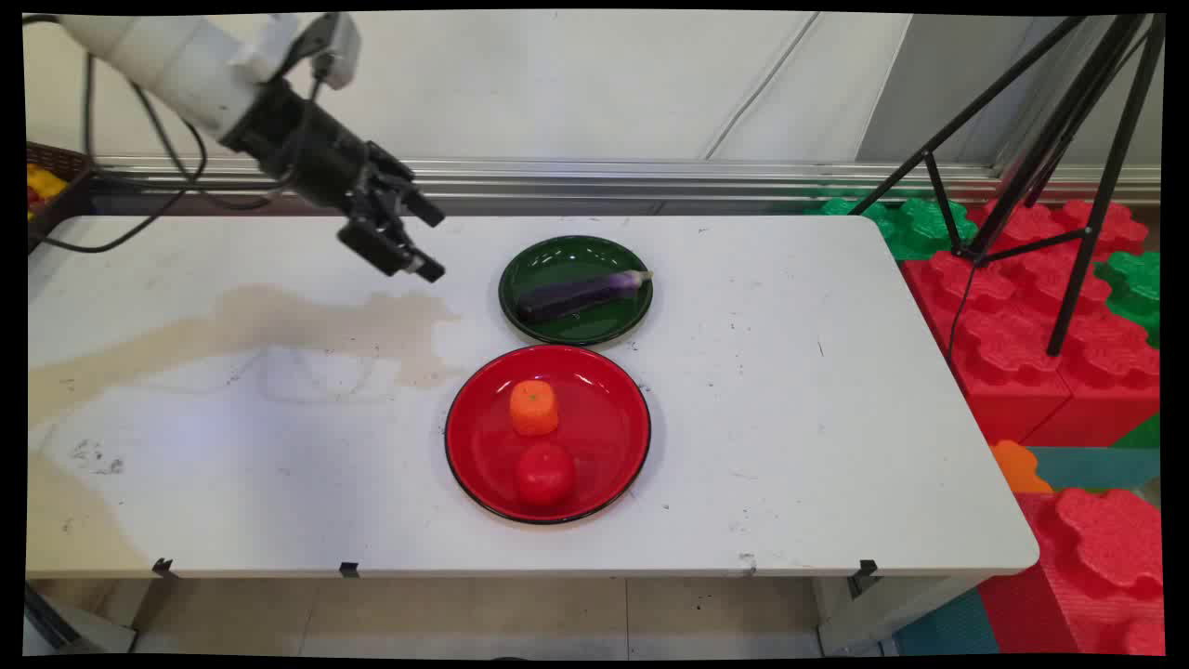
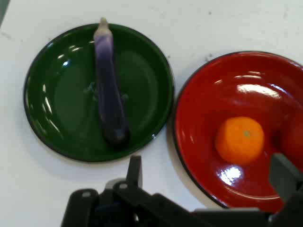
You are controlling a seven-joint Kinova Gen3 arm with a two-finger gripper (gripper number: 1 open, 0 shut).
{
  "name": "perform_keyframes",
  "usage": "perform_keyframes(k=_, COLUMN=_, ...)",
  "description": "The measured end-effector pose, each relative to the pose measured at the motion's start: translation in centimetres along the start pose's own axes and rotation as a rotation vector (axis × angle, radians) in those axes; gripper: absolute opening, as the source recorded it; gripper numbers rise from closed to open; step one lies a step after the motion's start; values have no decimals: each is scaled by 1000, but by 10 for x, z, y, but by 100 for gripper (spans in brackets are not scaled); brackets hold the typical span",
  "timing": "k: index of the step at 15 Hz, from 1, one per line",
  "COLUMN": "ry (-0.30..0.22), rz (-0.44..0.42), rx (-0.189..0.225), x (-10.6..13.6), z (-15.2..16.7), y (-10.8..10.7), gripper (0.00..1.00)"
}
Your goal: Pick up the eggplant from the green plate
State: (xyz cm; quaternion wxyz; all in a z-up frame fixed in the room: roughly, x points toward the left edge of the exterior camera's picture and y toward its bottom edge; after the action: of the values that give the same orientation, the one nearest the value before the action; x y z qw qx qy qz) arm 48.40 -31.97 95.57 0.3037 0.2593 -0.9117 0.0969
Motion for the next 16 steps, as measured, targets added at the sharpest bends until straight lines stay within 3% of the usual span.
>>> perform_keyframes(k=6, ry=-15, rz=7, rx=17, x=17, z=47, y=-30, gripper=100)
perform_keyframes(k=9, ry=-38, rz=-8, rx=25, x=24, z=92, y=-51, gripper=100)
perform_keyframes(k=16, ry=-86, rz=-12, rx=21, x=24, z=150, y=-72, gripper=100)
